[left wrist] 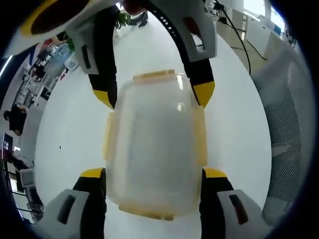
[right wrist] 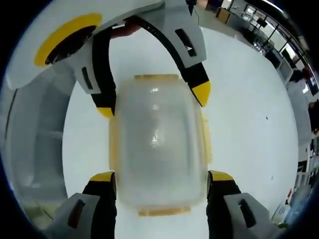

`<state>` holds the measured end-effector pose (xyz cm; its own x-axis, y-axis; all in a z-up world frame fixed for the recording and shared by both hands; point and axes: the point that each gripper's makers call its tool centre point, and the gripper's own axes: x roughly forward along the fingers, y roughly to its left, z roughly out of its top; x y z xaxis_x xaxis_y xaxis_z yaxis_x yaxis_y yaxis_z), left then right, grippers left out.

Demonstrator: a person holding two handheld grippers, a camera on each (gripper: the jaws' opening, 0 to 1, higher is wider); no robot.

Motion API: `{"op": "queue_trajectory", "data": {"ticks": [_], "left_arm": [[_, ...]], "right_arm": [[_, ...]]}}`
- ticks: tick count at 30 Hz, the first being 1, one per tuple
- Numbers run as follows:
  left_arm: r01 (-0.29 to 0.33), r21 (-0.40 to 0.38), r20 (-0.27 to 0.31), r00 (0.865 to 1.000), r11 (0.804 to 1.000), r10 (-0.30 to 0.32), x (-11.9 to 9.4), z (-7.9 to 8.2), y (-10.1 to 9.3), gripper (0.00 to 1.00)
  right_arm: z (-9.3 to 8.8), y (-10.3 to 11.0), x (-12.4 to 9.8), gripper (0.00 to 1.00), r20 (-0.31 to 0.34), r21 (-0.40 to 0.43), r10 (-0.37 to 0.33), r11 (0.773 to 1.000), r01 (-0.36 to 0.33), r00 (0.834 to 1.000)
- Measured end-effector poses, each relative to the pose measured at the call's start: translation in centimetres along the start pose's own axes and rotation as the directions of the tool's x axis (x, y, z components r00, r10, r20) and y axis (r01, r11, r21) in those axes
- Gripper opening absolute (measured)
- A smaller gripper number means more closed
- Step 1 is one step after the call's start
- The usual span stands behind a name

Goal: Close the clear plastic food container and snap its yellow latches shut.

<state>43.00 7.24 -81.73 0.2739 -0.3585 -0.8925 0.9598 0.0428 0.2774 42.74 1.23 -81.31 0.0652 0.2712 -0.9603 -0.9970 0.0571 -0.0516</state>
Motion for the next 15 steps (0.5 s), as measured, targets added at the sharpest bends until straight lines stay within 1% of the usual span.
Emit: {"op": "queue_trajectory", "data": {"ticks": [9,15], "left_arm": [[-0.008,-0.015,-0.003,1.0,1.0,0.008,-1.1,-2.3,-0.7,0.78],[-0.006,0.0,-0.017,1.0,1.0,0.005,-1.7,-3.8,-0.9,0.78]], "right_arm": [[2.6,1.1,0.7,0.75,0.007,-0.003,-0.001,1.0,0.001,1.0],[4.2,1.5,1.2,0.75,0.023,0.018,-0.006,1.0,0.005,1.0]]}}
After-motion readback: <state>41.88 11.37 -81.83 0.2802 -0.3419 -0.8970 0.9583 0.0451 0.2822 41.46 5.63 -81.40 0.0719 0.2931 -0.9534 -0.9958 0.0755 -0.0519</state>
